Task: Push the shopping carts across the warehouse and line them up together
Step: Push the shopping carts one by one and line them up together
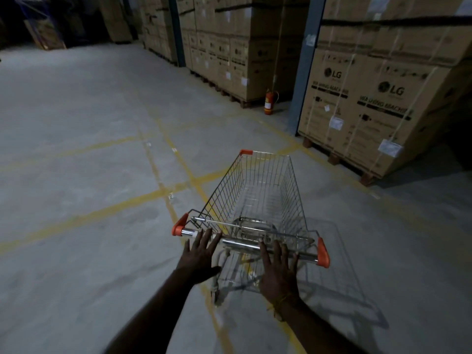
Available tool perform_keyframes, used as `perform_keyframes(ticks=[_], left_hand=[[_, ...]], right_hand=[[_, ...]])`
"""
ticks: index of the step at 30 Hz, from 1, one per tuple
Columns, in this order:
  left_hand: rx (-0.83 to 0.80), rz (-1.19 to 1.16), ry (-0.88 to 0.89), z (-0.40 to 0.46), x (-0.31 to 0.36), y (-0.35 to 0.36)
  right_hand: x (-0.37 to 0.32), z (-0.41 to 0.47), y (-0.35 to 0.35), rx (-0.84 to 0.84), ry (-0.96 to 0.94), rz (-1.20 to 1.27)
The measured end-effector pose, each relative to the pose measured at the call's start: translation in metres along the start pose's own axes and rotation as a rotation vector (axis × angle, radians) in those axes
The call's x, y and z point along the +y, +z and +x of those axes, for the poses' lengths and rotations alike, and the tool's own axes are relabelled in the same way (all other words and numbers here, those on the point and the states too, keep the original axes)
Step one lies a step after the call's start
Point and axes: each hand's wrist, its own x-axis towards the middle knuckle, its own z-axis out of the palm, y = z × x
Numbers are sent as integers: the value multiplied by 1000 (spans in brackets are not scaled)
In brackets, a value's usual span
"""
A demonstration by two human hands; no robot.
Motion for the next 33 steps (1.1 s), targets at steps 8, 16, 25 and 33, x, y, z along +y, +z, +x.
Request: perform_keyframes(ticks=[8, 16, 25, 33], left_hand=[[-64, 10, 42, 128, -48, -25], [-58, -20, 179, 245, -113, -51], [21, -18, 322, 347, -174, -67], [117, -99, 275, 342, -149, -53]], right_hand=[[-20, 105, -38, -106, 71, -24], [-61, 210, -41, -130, 204, -12], [-94, 293, -52, -186, 323, 76], [-101, 279, -63, -199, 453, 141]])
